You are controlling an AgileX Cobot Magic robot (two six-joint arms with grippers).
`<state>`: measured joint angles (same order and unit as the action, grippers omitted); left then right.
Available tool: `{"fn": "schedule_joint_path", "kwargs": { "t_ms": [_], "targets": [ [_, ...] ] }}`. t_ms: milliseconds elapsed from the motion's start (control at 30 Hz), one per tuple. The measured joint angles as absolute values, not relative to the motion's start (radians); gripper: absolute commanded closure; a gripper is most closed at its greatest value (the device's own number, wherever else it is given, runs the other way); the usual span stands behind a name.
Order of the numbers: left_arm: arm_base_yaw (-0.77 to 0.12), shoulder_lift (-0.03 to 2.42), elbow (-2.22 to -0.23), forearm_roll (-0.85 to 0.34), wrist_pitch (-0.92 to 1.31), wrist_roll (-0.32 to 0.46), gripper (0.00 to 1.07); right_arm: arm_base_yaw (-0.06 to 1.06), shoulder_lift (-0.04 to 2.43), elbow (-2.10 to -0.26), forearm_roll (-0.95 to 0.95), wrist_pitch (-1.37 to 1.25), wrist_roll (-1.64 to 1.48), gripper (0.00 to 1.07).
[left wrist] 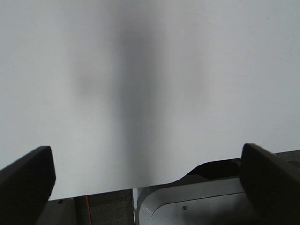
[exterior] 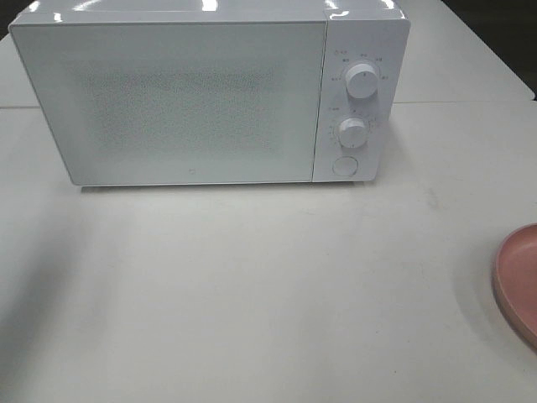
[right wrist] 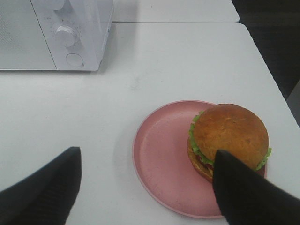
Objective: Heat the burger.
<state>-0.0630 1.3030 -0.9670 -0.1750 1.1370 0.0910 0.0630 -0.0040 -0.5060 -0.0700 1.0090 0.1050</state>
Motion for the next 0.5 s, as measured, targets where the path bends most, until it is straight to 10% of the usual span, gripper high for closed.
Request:
{"fn": "schedule_joint_path", "kwargs": {
  "t_ms": [500],
  "targets": [
    [-0.007, 0.889, -0.738, -0.154, 1.136, 0.091, 0.06, 0.063, -0.004, -0.506, -0.07, 1.009, 0.105, 0.32]
  ]
}}
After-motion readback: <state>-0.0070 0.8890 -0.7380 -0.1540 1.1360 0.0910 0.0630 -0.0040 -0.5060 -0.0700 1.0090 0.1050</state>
